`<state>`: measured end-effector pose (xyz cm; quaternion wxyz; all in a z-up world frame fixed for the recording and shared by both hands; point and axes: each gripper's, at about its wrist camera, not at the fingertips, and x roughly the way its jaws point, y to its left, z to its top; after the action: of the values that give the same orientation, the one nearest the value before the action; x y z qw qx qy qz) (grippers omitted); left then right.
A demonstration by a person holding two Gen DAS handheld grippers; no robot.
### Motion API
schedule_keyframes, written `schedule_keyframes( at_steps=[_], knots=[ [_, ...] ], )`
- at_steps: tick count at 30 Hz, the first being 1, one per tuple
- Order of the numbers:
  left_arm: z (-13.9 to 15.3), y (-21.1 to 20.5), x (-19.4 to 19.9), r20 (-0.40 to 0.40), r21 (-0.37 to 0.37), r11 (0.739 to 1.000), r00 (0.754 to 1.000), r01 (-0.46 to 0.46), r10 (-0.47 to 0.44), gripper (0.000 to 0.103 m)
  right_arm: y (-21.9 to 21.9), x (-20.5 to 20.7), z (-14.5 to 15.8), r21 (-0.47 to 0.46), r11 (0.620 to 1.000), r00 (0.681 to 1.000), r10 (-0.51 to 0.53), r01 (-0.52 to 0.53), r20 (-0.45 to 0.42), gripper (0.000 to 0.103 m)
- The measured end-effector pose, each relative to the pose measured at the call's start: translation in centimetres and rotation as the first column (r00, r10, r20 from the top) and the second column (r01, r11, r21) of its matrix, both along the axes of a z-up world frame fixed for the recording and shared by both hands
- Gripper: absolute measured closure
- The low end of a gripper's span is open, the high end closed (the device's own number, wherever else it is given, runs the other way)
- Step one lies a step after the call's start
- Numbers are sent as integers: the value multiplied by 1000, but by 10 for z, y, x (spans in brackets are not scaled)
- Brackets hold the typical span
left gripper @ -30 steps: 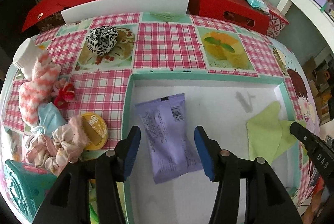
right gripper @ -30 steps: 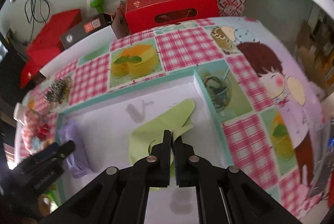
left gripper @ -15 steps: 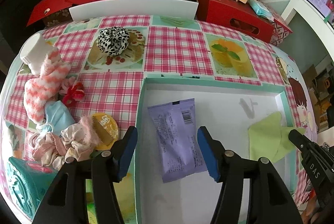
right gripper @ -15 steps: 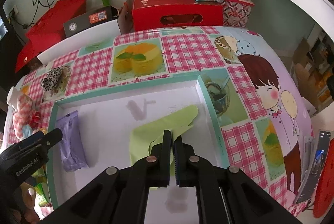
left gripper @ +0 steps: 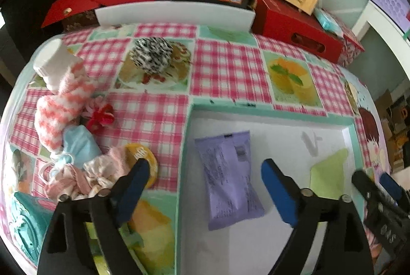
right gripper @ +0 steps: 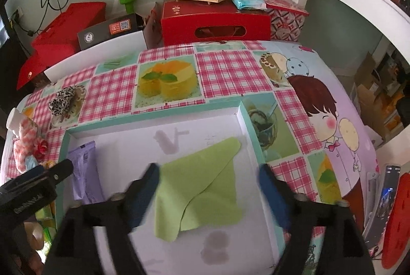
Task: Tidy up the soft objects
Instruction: 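Open both tools and withdraw them from the tray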
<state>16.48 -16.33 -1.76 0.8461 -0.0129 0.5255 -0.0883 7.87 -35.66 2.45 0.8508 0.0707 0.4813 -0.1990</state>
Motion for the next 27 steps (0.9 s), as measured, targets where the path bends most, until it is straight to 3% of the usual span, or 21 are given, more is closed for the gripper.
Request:
schedule_keyframes(
  at_steps=[5,14,27],
  knots=[
    [5,10,3,24,-29,999,999,-38,39,7,4,1,0,-54,999,1000,2,-2,-6,0],
    [7,17,4,29,-29,998,998,-60,60,6,6,3,-2,-64,998,1000,9,-10,-24,0],
    [12,15,2,21,20,1000,1000,-7,7,6,5,2,0,-68,998,999,-17,15,-36,0]
  ],
)
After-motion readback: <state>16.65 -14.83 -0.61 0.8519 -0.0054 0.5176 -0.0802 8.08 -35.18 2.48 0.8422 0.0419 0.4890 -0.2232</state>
